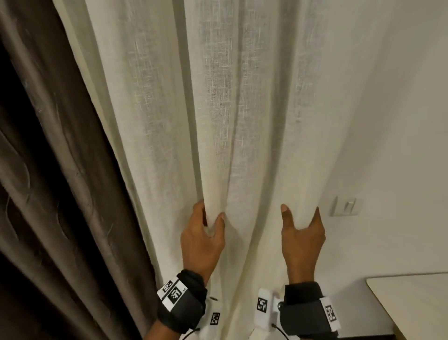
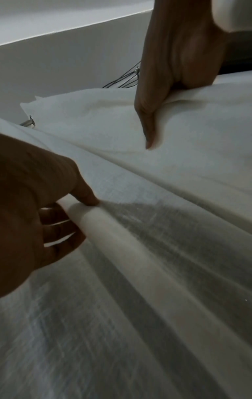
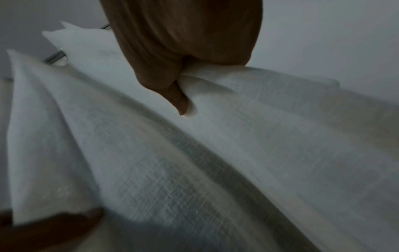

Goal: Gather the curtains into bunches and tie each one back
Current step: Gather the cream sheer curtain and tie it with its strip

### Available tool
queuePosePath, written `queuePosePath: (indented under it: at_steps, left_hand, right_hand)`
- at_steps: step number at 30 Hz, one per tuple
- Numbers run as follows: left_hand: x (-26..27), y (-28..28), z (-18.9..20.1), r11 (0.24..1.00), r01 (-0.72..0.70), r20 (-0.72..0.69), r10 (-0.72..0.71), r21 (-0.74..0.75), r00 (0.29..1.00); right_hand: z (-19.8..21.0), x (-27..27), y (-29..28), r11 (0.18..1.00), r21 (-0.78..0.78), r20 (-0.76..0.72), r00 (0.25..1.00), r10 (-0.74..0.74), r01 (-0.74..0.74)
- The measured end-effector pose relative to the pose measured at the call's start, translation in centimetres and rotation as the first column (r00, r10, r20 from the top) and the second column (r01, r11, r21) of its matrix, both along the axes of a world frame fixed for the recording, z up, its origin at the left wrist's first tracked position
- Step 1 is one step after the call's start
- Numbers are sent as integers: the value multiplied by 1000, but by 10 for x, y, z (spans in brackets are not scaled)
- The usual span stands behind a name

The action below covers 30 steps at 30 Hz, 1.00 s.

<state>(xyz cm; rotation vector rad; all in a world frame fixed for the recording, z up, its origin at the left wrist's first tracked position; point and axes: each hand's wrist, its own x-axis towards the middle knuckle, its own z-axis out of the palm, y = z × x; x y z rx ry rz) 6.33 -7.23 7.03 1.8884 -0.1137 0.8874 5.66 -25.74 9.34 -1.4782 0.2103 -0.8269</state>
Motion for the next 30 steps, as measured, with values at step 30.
queuePosePath:
  at_steps: [30]
  left_hand:
    - [-11,25,-15,937,-132,224,59,324,973]
  right_hand:
    - [8,6,75,820,-232,-124,852,508,-523]
